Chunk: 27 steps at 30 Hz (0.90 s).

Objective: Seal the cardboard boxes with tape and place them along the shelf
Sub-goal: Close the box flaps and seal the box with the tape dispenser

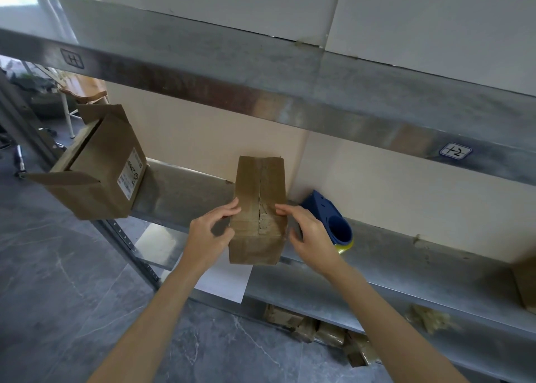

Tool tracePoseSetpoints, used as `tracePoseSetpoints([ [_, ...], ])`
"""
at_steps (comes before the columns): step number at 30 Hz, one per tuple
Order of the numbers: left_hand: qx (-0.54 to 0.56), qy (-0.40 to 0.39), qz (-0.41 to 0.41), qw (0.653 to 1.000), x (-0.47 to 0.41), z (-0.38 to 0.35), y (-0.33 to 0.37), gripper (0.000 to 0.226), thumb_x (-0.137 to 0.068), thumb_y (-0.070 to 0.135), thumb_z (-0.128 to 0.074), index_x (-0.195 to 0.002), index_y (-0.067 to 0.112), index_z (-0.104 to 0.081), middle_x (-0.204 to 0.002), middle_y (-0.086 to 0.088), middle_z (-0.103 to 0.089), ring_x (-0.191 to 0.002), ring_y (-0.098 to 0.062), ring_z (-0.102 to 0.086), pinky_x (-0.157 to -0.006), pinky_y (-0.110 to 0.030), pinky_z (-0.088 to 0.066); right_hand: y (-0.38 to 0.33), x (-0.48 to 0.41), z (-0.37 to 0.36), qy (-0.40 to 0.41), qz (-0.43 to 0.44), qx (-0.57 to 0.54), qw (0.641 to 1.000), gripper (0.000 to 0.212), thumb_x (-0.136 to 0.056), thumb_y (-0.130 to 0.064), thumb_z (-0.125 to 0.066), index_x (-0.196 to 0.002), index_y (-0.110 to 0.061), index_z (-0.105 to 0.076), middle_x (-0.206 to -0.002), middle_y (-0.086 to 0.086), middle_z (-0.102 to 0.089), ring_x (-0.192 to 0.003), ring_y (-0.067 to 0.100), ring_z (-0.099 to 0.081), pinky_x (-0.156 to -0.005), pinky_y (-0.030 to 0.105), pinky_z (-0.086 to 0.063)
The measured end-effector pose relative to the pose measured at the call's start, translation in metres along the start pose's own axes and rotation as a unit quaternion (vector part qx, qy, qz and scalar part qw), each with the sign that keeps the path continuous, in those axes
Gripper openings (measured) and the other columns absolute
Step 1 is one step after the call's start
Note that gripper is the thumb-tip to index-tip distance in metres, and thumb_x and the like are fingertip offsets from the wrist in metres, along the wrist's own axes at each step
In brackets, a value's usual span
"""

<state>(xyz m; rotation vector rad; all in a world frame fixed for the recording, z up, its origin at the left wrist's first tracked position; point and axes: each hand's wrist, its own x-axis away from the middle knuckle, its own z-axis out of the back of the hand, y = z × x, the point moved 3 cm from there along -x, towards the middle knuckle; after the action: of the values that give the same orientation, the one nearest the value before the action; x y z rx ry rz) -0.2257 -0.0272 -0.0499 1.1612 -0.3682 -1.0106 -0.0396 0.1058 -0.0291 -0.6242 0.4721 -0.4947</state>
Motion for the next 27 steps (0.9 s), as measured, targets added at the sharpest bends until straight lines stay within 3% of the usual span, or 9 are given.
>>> tracePoseSetpoints([
  [5, 0.002, 0.021, -0.003, 1.0, -0.001, 0.0, 0.002, 0.043, -0.082, -0.01, -0.064, -0.115, 0.016, -0.072, -0.127, 0.012, -0.064, -0.117, 0.008, -0.057, -0.102, -0.017, -0.045, -0.003, -0.001, -0.003, 0.055, 0.008, -0.014, 0.998, 0.045, -0.093, 0.006, -0.054, -0.133, -0.015, -0.057, -0.12, -0.004, -0.064, -0.116, 0.008, -0.056, -0.103, 0.03, -0.047],
  [11, -0.006, 0.032, 0.004, 0.999, -0.001, -0.002, -0.001, 0.039, -0.082, -0.004, -0.07, -0.115, 0.017, -0.072, -0.125, 0.014, -0.065, -0.113, 0.01, -0.058, -0.098, -0.018, -0.049, -0.005, -0.009, -0.004, 0.083, -0.018, -0.025, 0.996, 0.044, -0.087, -0.004, -0.069, -0.13, -0.014, -0.06, -0.107, -0.002, -0.068, -0.106, 0.011, -0.06, -0.099, 0.035, -0.05],
  [16, -0.015, 0.038, -0.002, 0.999, 0.0, -0.004, -0.002, 0.043, -0.082, 0.0, -0.071, -0.115, 0.027, -0.07, -0.124, 0.024, -0.062, -0.114, 0.01, -0.058, -0.101, -0.019, -0.047, -0.008, -0.011, -0.009, 0.09, -0.027, -0.007, 0.996, 0.048, -0.084, -0.022, -0.076, -0.129, -0.016, -0.061, -0.105, -0.004, -0.065, -0.103, 0.008, -0.057, -0.097, 0.028, -0.048],
  [19, 0.004, 0.026, -0.001, 1.0, 0.0, -0.005, -0.003, 0.041, -0.083, 0.007, -0.075, -0.115, 0.032, -0.067, -0.128, 0.022, -0.062, -0.119, 0.006, -0.057, -0.106, -0.028, -0.047, -0.003, -0.008, -0.008, 0.037, -0.023, -0.013, 0.999, 0.065, -0.078, -0.046, -0.075, -0.136, -0.023, -0.055, -0.112, -0.012, -0.06, -0.108, -0.003, -0.05, -0.097, 0.01, -0.037],
  [21, 0.026, -0.001, 0.0, 1.0, 0.001, -0.004, -0.005, 0.038, -0.084, 0.019, -0.077, -0.119, 0.03, -0.067, -0.134, 0.019, -0.06, -0.126, 0.002, -0.054, -0.109, -0.033, -0.045, 0.004, -0.006, -0.003, -0.013, -0.012, -0.018, 1.0, 0.077, -0.072, -0.053, -0.076, -0.14, -0.026, -0.049, -0.119, -0.013, -0.058, -0.114, -0.005, -0.047, -0.1, 0.007, -0.033],
  [24, 0.035, -0.063, 0.014, 0.997, 0.002, 0.001, -0.009, 0.057, -0.076, 0.04, -0.079, -0.13, 0.029, -0.063, -0.141, 0.023, -0.053, -0.132, 0.003, -0.046, -0.112, -0.028, -0.038, 0.01, -0.006, 0.001, -0.044, 0.015, 0.0, 0.999, 0.074, -0.073, -0.04, -0.079, -0.139, -0.023, -0.05, -0.125, -0.008, -0.059, -0.119, 0.001, -0.048, -0.106, 0.018, -0.038],
  [27, 0.005, -0.089, 0.014, 0.996, -0.002, 0.008, -0.009, 0.071, -0.066, 0.041, -0.085, -0.132, 0.029, -0.062, -0.139, 0.031, -0.051, -0.131, 0.01, -0.044, -0.111, -0.016, -0.035, 0.01, -0.006, -0.001, -0.026, 0.026, 0.006, 0.999, 0.066, -0.075, -0.028, -0.08, -0.136, -0.02, -0.055, -0.125, -0.003, -0.061, -0.12, 0.008, -0.05, -0.106, 0.028, -0.042],
])
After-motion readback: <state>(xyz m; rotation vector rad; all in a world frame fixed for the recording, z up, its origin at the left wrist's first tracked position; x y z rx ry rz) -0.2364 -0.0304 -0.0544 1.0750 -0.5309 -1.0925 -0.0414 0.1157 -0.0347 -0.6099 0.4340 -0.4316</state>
